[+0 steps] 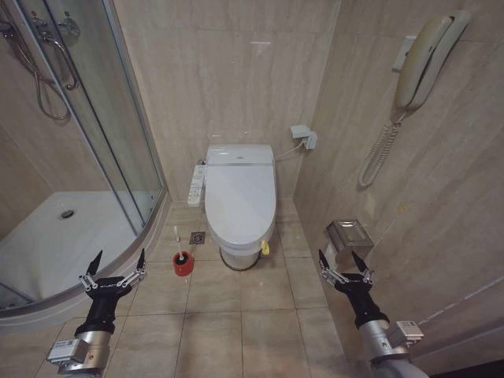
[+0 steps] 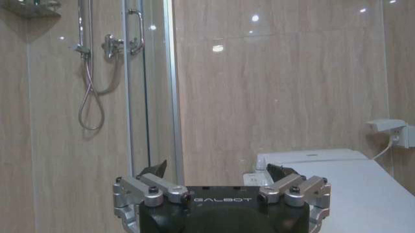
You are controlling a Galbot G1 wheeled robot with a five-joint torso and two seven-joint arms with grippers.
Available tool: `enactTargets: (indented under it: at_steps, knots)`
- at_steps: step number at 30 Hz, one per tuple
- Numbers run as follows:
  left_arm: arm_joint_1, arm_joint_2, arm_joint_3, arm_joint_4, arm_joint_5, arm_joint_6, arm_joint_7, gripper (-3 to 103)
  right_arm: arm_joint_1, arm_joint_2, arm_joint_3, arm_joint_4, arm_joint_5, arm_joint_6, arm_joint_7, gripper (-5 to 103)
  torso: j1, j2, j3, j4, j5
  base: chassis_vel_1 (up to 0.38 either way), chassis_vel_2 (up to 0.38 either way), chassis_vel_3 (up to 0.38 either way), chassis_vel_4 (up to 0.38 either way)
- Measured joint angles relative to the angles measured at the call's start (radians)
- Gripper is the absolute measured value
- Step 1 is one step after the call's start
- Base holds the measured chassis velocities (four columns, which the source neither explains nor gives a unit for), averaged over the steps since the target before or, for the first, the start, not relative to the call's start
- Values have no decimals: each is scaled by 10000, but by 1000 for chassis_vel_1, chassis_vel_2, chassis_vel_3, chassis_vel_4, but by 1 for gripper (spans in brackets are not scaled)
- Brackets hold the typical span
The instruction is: Open the toilet lid, clean the toilet bowl with a toilet brush, close the toilet lid, and flush.
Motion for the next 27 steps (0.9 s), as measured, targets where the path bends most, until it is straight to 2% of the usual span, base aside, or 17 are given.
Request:
enactTargets:
  at_steps: [9, 10, 18, 19, 23, 27]
  knots:
    - [-2, 0, 0, 0, 0, 0, 0, 100, -44, 39, -4, -6, 7, 23, -39, 100, 1, -1, 0, 3, 1, -141, 148, 147, -156]
    - [-4, 0, 0, 0, 0, 0, 0, 100, -58, 36, 14, 3, 7, 24, -28, 100, 1, 0, 0, -2, -2, -233, 212, 241, -236]
    - [-8, 0, -1, 0, 0, 0, -1, 100, -22, 23, 132, -16, -174, 336, 590, 100, 15, -5, 6, 4, 2, -202, 213, 223, -209]
    - [-9, 1, 1, 0, 0, 0, 1, 100, -27, 22, 160, -23, -207, 357, 609, 100, 14, -4, 5, -5, -3, -156, 94, 49, -120]
    - [-7, 1, 0, 0, 0, 0, 0, 100, -54, 29, 193, -35, -250, 476, 621, 100, 8, -4, 4, 4, 3, -26, 24, 3, -14]
    - [2, 0, 0, 0, 0, 0, 0, 100, -31, 53, 196, -118, -250, 750, 660, 100, -5, 0, -2, 2, 1, 49, -49, -21, 55]
